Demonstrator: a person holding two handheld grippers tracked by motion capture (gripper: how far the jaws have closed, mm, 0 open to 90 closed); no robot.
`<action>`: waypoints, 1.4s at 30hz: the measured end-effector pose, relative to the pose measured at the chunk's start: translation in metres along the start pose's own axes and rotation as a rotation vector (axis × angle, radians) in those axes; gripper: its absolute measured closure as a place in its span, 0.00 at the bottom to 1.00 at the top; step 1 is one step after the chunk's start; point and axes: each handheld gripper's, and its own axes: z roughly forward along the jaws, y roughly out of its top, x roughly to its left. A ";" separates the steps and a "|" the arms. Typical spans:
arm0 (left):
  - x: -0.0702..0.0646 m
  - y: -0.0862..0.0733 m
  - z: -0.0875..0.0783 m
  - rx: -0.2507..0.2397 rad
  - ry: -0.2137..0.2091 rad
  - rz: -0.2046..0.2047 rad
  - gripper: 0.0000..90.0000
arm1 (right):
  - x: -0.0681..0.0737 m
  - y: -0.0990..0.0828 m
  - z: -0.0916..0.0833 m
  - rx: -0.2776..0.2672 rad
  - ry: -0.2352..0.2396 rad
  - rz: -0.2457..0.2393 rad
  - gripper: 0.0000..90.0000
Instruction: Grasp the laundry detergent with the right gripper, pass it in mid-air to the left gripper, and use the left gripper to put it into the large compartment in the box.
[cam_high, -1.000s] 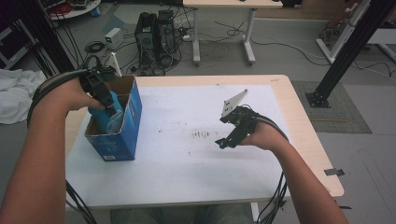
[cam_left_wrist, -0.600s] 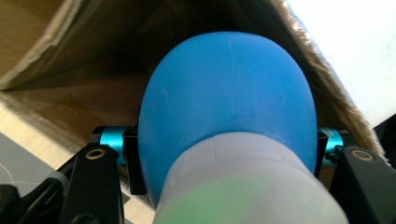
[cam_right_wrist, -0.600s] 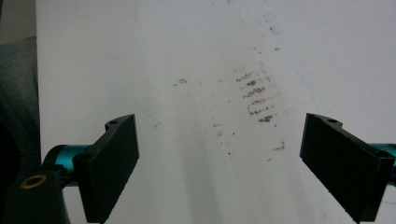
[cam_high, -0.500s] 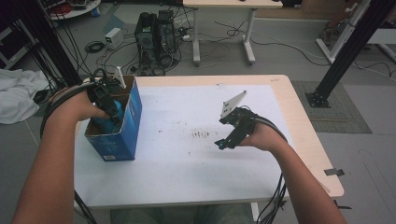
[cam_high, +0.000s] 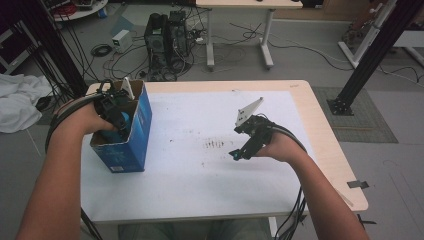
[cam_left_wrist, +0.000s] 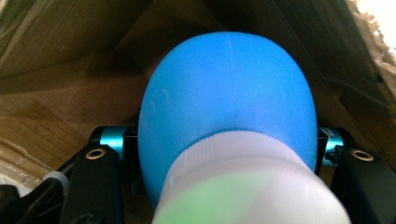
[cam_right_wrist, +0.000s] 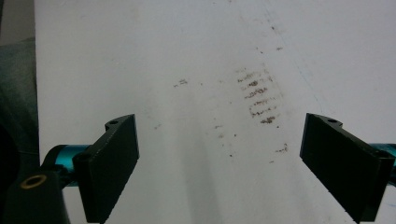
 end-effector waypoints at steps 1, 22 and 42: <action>0.000 0.000 -0.001 0.007 0.001 0.007 0.43 | 0.000 0.000 0.000 -0.003 0.000 -0.002 0.12; -0.005 0.002 -0.002 -0.005 0.027 0.014 0.39 | 0.000 -0.001 -0.003 -0.017 -0.005 -0.001 0.12; -0.006 0.001 -0.015 -0.008 0.040 0.025 0.34 | -0.001 -0.001 -0.001 -0.012 0.002 -0.006 0.12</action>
